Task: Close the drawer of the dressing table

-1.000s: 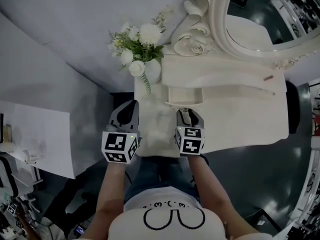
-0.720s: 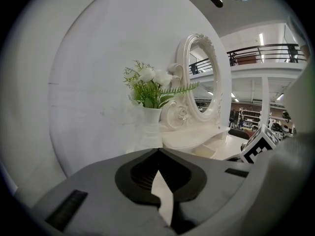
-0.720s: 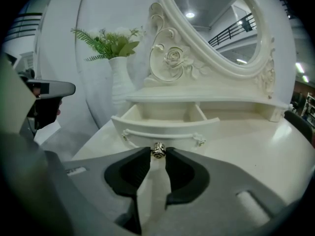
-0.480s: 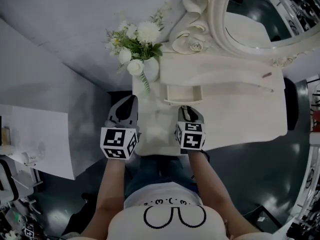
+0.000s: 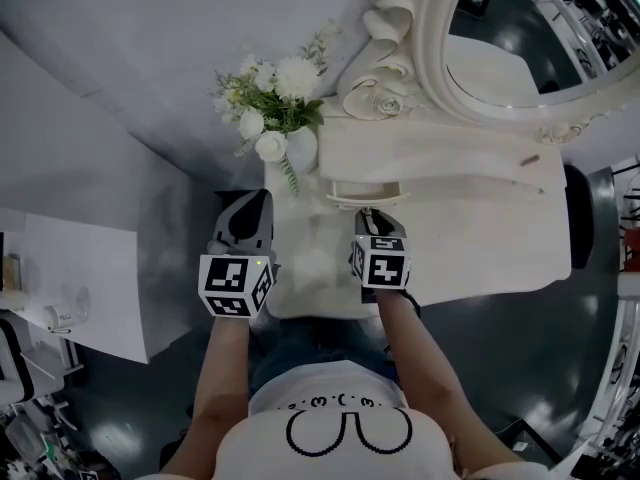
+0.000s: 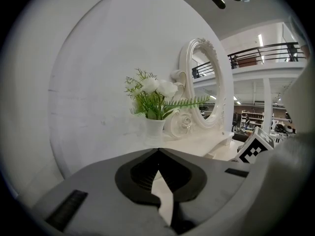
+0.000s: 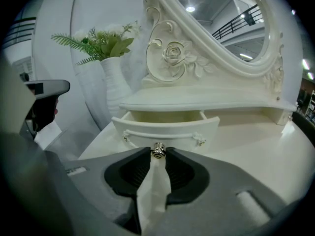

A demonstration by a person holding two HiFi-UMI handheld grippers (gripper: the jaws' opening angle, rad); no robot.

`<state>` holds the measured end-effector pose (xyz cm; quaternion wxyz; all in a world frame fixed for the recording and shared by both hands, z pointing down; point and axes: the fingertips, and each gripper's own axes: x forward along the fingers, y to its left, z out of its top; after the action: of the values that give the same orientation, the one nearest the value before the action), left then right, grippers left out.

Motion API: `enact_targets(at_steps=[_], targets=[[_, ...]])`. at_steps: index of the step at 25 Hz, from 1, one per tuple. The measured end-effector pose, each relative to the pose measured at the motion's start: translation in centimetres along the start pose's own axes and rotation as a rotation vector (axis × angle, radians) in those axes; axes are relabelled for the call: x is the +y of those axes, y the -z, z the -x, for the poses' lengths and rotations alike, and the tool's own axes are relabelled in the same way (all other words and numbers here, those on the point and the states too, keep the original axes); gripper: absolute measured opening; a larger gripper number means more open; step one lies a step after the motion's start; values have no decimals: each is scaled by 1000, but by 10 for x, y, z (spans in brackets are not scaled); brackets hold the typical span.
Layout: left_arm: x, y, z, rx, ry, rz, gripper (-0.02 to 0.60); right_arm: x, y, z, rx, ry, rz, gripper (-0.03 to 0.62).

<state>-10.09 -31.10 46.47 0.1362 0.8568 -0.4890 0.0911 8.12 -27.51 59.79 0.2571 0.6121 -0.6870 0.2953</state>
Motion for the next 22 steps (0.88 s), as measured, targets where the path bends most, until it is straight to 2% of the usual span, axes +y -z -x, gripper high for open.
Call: enact_targets(at_steps=[22], targets=[[18, -16, -15, -23, -64, 2, -2, -3, -31, -37, 19, -44, 8, 91]])
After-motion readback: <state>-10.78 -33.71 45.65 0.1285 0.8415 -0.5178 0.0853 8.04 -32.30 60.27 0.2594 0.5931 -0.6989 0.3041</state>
